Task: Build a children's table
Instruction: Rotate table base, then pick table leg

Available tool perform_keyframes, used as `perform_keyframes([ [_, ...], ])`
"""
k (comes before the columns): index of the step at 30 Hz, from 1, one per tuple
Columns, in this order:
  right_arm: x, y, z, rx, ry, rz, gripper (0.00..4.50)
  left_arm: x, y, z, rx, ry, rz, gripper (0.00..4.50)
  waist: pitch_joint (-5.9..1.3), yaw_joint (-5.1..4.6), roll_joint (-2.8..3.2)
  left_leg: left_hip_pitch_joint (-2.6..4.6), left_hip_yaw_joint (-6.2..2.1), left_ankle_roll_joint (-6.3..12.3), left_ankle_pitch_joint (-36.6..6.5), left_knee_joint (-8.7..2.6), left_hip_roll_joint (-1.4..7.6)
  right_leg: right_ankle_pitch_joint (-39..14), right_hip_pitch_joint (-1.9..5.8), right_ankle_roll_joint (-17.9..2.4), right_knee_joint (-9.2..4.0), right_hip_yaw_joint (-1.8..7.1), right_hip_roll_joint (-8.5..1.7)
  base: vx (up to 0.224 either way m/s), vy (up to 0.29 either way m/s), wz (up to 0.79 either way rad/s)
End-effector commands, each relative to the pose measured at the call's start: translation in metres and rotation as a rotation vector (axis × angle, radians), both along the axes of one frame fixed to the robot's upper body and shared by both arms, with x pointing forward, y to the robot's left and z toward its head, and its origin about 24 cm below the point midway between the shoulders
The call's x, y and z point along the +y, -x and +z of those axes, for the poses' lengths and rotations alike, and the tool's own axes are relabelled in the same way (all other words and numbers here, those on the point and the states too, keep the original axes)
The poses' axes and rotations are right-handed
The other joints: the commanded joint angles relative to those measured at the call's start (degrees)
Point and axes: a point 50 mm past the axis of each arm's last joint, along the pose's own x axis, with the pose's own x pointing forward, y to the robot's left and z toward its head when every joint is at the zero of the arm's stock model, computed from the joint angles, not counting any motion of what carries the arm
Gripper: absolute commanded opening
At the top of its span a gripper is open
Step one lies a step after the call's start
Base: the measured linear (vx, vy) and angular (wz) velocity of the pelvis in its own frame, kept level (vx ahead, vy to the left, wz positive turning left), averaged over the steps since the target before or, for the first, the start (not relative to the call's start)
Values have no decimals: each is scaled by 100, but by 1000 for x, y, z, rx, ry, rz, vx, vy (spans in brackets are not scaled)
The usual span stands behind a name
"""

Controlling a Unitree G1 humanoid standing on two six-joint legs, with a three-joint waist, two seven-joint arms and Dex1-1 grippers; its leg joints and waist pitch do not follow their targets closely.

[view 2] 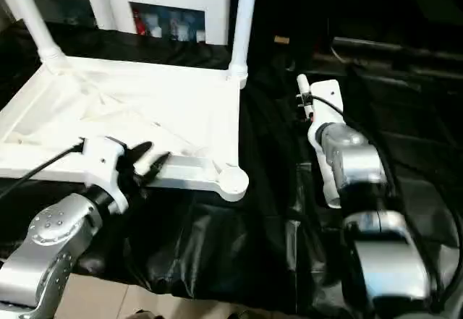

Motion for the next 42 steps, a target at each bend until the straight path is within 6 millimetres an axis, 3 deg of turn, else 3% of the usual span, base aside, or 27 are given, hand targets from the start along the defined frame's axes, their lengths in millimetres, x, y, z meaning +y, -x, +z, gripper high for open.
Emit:
perform_keyframes([
  [1,-10,-1,3,12,24,-23,355,-6,5,4,-2,6,-67,278,-474,18,-69,14,-94,595,281,-286,326,-86,397,-1003,-342,451,-670,0,0,0],
  [9,-24,0,-4,209,87,-75,385,-8,10,7,5,-14,-130,340,-471,1,-96,-16,-90,428,15,-267,312,-580,403,-944,-383,443,-668,0,0,0],
  [14,-31,7,-11,327,51,-91,385,-11,15,8,20,-24,-194,378,-476,3,-98,-22,-92,443,61,-263,318,-443,392,-991,-355,437,-649,0,0,0],
  [21,-35,16,-25,435,-4,-80,308,-13,17,10,49,-38,-276,448,-457,11,-99,-24,-84,490,76,-256,317,-481,381,-1062,-364,434,-655,0,0,0],
  [27,-36,23,-35,494,-12,-69,260,-12,18,9,65,-63,-302,450,-451,13,-102,-21,-87,464,65,-258,331,-564,383,-1061,-370,435,-666,0,0,0],
  [36,-37,23,-35,489,-40,-82,191,-11,19,9,78,-49,-305,450,-469,37,-88,-1,-90,398,38,-261,346,-485,379,-1118,-360,437,-669,0,0,0],
  [42,-42,22,-31,463,-85,-116,185,-11,20,9,84,-47,-332,450,-489,52,-80,-9,-90,378,43,-252,338,-433,388,-1132,-350,433,-661,0,0,0],
])
